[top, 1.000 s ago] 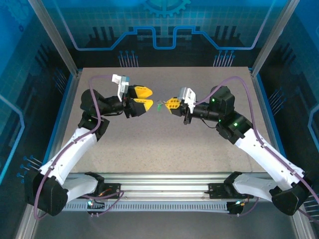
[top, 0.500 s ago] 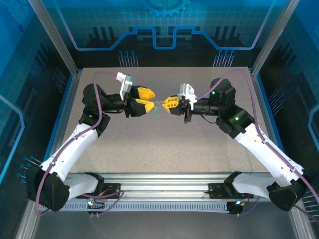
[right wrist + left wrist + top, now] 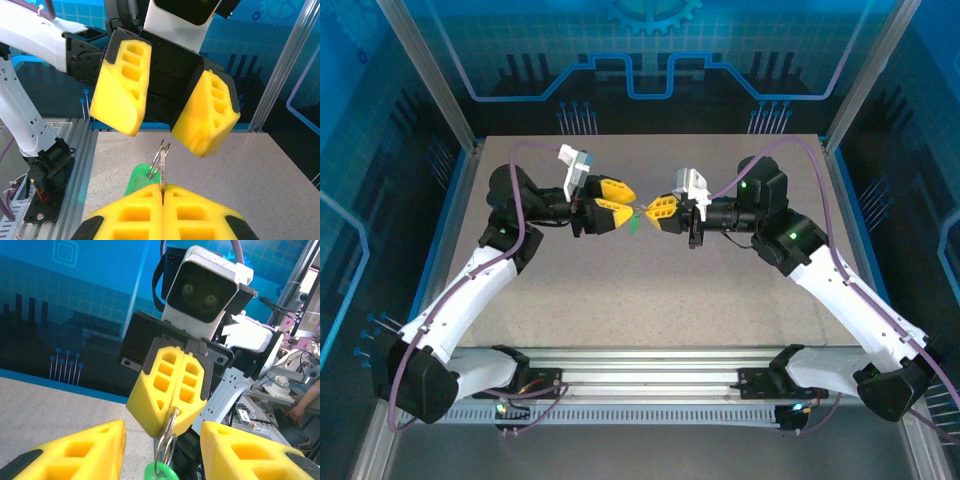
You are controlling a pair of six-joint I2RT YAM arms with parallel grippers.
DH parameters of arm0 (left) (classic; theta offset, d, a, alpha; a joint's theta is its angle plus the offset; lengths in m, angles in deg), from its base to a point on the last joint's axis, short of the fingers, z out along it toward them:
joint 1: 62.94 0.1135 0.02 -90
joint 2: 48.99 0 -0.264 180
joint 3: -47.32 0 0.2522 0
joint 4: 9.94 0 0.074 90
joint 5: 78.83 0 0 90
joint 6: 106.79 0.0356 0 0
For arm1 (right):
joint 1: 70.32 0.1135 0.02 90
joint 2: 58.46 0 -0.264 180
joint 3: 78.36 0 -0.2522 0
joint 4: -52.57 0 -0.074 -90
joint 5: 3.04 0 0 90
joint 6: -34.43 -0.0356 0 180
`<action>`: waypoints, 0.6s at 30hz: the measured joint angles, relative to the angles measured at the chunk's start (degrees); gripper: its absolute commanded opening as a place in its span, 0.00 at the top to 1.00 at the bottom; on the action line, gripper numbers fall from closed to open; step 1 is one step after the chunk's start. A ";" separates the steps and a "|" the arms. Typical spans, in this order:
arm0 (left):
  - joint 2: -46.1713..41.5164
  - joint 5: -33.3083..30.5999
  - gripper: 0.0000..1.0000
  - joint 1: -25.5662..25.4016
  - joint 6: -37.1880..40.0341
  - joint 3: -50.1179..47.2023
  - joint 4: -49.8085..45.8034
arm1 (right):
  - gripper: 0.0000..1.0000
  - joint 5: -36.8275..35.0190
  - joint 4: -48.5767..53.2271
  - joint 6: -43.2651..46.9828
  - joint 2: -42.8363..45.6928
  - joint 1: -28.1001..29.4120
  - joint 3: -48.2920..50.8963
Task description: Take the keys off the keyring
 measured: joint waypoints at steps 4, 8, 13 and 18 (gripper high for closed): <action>-0.02 0.15 0.63 -0.48 1.95 0.59 -2.54 | 1.00 -0.02 0.02 0.00 0.00 0.00 0.00; -0.02 0.13 0.75 -0.52 3.04 0.63 -4.68 | 1.00 -0.07 0.00 -0.02 0.00 0.00 0.00; -0.04 0.33 0.97 -0.48 4.46 0.63 -5.38 | 1.00 -0.48 0.07 -0.02 0.00 -0.09 0.00; -0.07 0.07 1.00 -0.46 3.26 0.61 -3.52 | 1.00 -0.48 -0.61 -0.28 0.31 -0.26 0.04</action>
